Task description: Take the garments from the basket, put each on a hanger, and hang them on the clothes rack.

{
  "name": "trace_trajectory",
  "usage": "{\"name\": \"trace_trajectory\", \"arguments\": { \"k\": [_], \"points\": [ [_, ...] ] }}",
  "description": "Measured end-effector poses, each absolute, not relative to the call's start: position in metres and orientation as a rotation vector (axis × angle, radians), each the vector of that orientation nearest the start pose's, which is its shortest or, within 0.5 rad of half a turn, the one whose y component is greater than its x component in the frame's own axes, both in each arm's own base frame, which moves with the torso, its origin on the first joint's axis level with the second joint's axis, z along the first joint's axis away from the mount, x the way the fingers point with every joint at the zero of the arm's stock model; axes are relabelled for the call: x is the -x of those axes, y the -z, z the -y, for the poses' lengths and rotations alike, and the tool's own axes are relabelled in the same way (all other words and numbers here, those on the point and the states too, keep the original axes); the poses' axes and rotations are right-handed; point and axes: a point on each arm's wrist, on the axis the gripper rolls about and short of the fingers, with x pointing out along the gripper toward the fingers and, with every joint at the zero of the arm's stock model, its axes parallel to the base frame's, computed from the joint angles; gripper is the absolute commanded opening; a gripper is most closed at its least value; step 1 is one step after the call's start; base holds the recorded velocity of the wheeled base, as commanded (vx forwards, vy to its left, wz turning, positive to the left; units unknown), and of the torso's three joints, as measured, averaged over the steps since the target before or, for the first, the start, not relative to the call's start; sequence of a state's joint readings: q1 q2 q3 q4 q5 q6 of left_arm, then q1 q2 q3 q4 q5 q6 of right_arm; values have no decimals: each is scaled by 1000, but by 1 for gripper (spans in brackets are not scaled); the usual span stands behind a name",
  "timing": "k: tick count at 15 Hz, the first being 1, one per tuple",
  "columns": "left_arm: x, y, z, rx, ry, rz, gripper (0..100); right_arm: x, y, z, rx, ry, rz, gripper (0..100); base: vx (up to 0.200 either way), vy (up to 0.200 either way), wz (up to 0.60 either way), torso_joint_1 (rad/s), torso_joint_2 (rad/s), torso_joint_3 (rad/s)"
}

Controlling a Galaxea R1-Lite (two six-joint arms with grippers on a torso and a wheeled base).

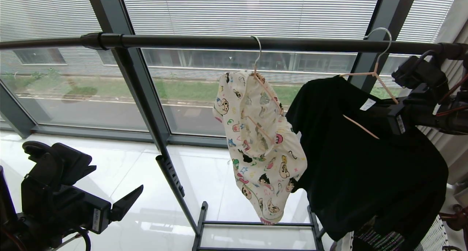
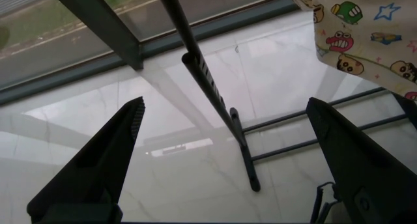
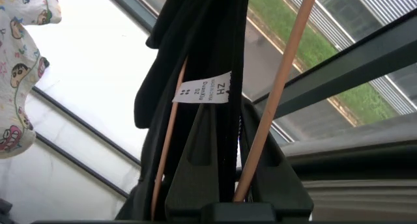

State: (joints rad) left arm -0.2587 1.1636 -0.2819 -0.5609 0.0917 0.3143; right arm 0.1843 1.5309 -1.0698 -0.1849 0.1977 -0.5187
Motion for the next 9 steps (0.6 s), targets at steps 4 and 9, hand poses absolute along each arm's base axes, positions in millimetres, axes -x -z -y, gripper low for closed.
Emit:
{"name": "trace_trajectory", "arguments": {
  "k": [4,9],
  "points": [
    [-142,-156,39,-370,236,-286,100,-278,-254,-66,516,-443,-193,0,0,0,0,0,0,0],
    [-142,-156,39,-371,239,-286,100,-278,-250,-73,520,-460,-202,0,0,0,0,0,0,0]
  ]
}}
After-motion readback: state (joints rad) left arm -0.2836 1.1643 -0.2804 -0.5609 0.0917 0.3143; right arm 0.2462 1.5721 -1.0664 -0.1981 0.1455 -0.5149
